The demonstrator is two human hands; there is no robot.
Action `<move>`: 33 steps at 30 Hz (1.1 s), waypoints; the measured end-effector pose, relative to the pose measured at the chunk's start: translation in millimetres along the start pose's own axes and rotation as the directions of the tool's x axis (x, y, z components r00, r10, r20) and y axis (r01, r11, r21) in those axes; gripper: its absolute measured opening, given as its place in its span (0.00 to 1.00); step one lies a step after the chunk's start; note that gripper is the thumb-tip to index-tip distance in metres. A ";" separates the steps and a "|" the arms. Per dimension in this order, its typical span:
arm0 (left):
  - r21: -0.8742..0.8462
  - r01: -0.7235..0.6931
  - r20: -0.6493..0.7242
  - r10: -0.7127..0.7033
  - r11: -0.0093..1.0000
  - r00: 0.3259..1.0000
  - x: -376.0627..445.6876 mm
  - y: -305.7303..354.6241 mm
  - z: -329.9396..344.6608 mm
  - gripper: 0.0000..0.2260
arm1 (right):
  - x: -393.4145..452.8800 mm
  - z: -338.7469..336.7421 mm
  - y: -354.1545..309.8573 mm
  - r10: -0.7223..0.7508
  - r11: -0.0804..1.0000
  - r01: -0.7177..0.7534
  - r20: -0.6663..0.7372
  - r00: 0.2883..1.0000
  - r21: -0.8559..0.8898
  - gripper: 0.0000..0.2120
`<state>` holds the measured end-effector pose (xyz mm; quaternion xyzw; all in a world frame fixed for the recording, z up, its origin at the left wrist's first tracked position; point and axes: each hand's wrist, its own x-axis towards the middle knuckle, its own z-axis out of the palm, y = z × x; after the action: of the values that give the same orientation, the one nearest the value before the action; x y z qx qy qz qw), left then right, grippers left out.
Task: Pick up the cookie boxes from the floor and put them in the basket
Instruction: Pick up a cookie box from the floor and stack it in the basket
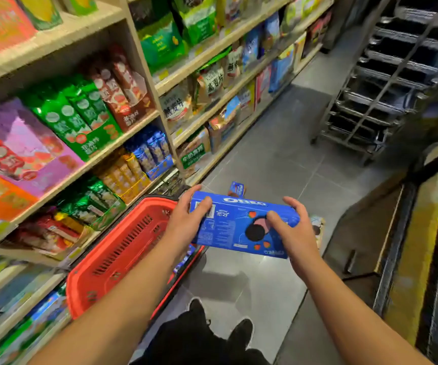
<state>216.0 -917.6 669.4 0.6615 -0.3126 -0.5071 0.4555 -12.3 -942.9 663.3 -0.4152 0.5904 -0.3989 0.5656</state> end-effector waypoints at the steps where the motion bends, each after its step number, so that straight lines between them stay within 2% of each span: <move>1: -0.002 0.002 -0.019 -0.002 1.000 1.000 -9.2 -5.2 -12.5 0.26 | -7.4 9.0 1.6 0.018 1.000 -0.018 0.034 0.999 0.004 0.24; 4: -0.025 -0.037 -0.114 0.034 0.999 0.993 -41.0 -20.0 -56.2 0.27 | -31.8 45.0 5.3 0.048 0.999 -0.048 0.131 0.990 -0.004 0.26; 8: -0.093 -0.040 -0.185 0.022 0.995 0.982 -82.5 -37.9 -106.3 0.27 | -59.4 88.0 16.7 0.052 0.998 -0.045 0.223 0.973 -0.033 0.23; 11: -0.165 -0.040 -0.283 -0.008 0.985 0.959 -120.8 -59.3 -156.5 0.20 | -94.0 133.1 30.7 0.044 0.996 -0.019 0.293 0.955 -0.089 0.23; 17: -0.246 -0.025 -0.437 -0.088 0.969 0.895 -202.4 -119.8 -272.7 0.12 | -181.4 242.2 72.5 0.049 0.984 0.023 0.395 0.917 -0.176 0.21; 20: -0.253 -0.007 -0.453 -0.112 0.968 0.885 -229.5 -138.6 -325.1 0.18 | -220.5 287.8 90.2 0.044 0.984 0.030 0.396 0.917 -0.178 0.19; 24: -0.225 0.023 -0.436 -0.122 0.974 0.892 -246.4 -162.0 -371.5 0.16 | -252.7 324.5 107.9 0.110 0.973 -0.018 0.394 0.912 -0.231 0.23; 33: -0.156 0.137 -0.415 -0.191 0.978 0.889 -194.8 -185.8 -419.7 0.15 | -227.9 372.6 137.1 0.232 0.950 -0.131 0.361 0.903 -0.282 0.23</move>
<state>551.6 -554.8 603.4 0.7515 -0.1163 -0.4044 0.5082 358.2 -682.6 595.4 -0.4971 0.5482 -0.1755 0.6493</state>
